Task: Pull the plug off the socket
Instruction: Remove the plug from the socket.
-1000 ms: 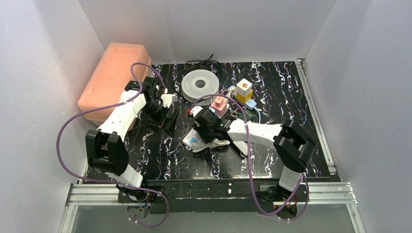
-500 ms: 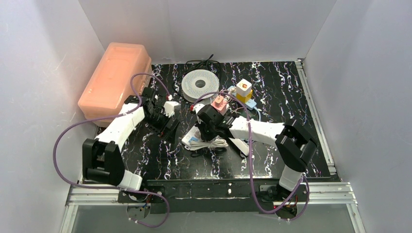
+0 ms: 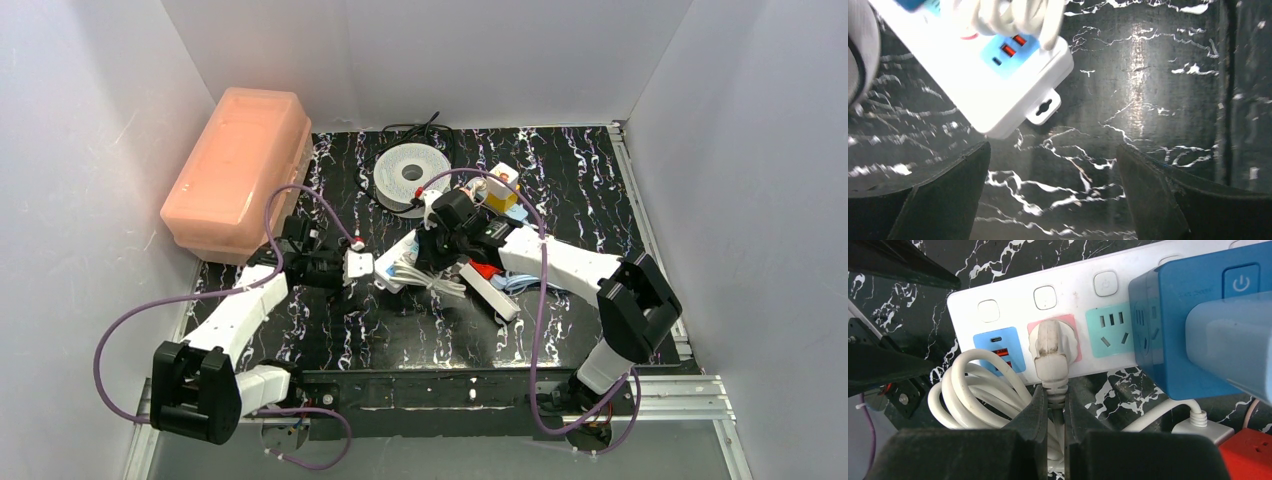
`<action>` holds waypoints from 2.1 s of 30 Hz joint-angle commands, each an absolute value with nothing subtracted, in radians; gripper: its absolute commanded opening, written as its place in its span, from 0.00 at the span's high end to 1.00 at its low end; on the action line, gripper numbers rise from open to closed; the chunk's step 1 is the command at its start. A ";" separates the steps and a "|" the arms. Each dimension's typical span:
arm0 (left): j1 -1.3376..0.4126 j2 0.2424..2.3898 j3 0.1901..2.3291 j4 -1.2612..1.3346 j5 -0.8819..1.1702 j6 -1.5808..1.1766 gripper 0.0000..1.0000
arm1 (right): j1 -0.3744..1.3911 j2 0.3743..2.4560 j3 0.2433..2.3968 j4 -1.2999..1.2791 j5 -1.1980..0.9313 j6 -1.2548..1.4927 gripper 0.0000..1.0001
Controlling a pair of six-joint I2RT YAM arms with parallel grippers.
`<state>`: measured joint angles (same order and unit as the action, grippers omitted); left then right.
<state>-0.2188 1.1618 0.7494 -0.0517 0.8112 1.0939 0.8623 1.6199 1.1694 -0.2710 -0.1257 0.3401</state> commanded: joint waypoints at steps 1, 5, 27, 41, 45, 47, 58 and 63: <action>-0.218 1.149 0.619 0.162 0.974 1.359 0.02 | 0.853 1.549 1.192 -0.170 -0.230 0.383 0.99; -0.218 1.178 0.440 0.593 1.003 1.441 0.02 | 0.836 1.543 1.178 -0.145 -0.258 0.396 0.99; -0.217 1.191 0.425 1.044 0.967 1.516 0.02 | 0.792 1.530 1.220 -0.164 -0.310 0.382 0.99; -0.215 1.161 0.433 0.634 1.136 1.977 0.02 | 0.772 1.529 1.236 -0.181 -0.360 0.388 0.99; -0.216 1.248 0.453 0.704 1.133 2.013 0.02 | 0.764 1.531 1.239 -0.183 -0.387 0.393 0.99; -0.216 1.284 0.462 0.740 1.128 2.027 0.02 | 0.764 1.535 1.241 -0.188 -0.401 0.393 0.99; -0.216 1.442 0.526 0.849 1.154 2.103 0.20 | 0.763 1.555 1.262 -0.224 -0.414 0.382 0.99; -0.217 1.417 0.530 0.762 1.139 2.132 0.37 | 0.764 1.568 1.269 -0.235 -0.410 0.380 0.99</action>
<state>-0.2173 1.4548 0.4923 0.7990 1.0580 2.0628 0.7605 1.5967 1.2095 -0.2687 -0.3634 0.3641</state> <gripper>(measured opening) 0.687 0.112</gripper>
